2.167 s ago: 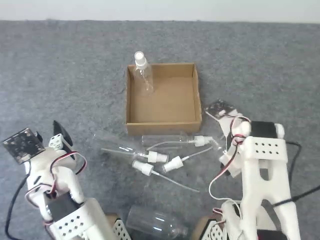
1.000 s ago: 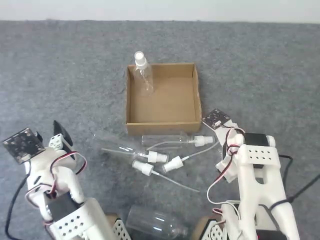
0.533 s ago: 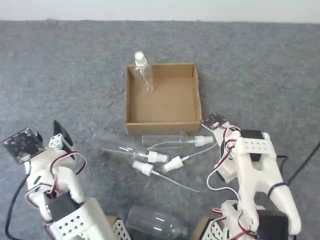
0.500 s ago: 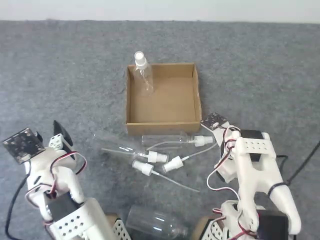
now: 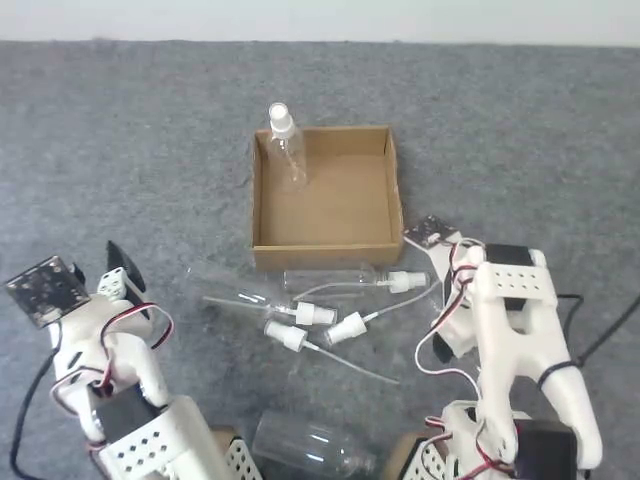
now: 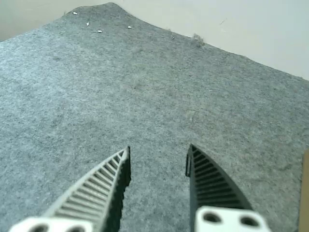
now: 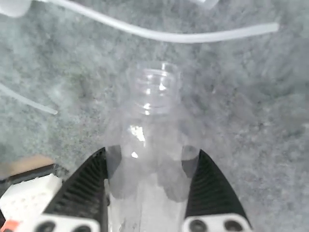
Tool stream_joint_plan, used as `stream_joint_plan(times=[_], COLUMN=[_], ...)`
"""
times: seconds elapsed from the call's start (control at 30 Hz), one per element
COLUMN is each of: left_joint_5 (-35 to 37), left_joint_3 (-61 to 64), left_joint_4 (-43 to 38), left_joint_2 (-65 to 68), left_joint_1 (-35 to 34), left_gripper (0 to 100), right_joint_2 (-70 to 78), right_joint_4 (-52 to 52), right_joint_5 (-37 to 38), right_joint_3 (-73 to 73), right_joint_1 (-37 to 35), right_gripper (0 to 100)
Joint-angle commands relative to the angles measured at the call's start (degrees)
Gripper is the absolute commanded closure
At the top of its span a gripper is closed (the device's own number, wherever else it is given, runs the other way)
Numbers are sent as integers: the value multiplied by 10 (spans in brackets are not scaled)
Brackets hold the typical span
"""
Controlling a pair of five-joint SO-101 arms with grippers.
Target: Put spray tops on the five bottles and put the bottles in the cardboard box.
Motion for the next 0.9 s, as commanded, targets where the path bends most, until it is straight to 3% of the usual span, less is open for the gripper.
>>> stream_joint_plan(times=[0.0, 0.3, 0.73, 0.87], left_joint_5=[3, 3, 3, 3], left_joint_3=[-8, -8, -8, -8], left_joint_4=[-17, -17, -17, -17], left_joint_2=[-8, -8, -8, -8], left_joint_1=[3, 3, 3, 3], left_gripper=[819, 819, 819, 819], right_joint_2=[-4, -17, -309, -348], right_joint_4=[53, 182, 172, 141], right_joint_5=[-7, -7, -11, -62], right_joint_3=[-69, -174, -128, -109], right_joint_1=[-7, -7, -6, -7], right_gripper=[985, 987, 987, 989])
